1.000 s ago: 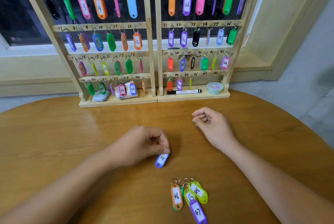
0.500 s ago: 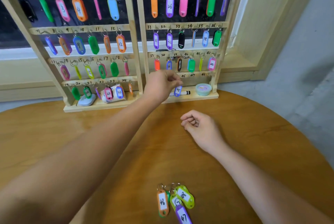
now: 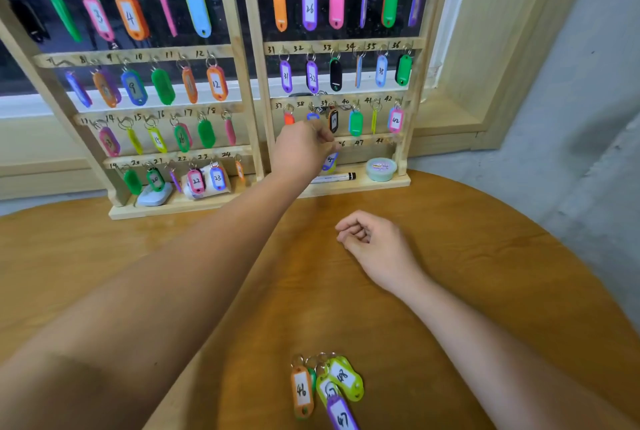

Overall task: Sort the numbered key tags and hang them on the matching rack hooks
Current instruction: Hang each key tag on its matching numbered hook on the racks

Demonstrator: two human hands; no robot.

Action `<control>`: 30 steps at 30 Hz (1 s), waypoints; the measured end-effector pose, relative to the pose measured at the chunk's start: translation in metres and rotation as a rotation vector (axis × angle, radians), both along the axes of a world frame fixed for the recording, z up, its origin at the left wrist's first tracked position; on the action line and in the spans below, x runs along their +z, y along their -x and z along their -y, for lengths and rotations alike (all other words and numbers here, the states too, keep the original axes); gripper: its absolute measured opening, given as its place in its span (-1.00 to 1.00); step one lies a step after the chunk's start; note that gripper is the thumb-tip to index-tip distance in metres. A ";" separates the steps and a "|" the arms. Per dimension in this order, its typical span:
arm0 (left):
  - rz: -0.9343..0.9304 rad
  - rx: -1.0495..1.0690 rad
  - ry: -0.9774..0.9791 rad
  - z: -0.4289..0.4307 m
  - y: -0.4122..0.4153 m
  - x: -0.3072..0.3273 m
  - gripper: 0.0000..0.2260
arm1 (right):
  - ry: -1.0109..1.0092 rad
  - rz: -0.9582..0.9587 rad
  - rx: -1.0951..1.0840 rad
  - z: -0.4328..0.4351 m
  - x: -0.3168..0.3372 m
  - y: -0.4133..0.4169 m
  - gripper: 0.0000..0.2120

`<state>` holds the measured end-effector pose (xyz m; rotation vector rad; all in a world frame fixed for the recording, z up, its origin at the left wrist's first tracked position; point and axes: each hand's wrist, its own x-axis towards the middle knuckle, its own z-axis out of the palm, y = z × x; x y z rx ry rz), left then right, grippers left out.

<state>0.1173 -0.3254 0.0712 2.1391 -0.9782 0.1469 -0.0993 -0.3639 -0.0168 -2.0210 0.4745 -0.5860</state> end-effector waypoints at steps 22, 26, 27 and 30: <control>-0.074 -0.163 -0.069 -0.133 0.072 -0.038 -0.88 | 0.026 -0.064 0.138 -0.004 -0.001 0.004 -0.83; -0.151 -0.229 -0.136 -0.175 0.093 -0.051 -0.89 | 0.060 -0.170 0.277 -0.015 0.007 0.013 -0.91; -0.181 -0.255 -0.139 -0.184 0.099 -0.053 -0.89 | 0.050 -0.192 0.328 -0.020 0.010 0.014 -0.92; -0.263 -0.339 -0.148 -0.209 0.116 -0.059 -0.91 | 0.055 -0.283 0.461 -0.034 0.018 0.019 -0.97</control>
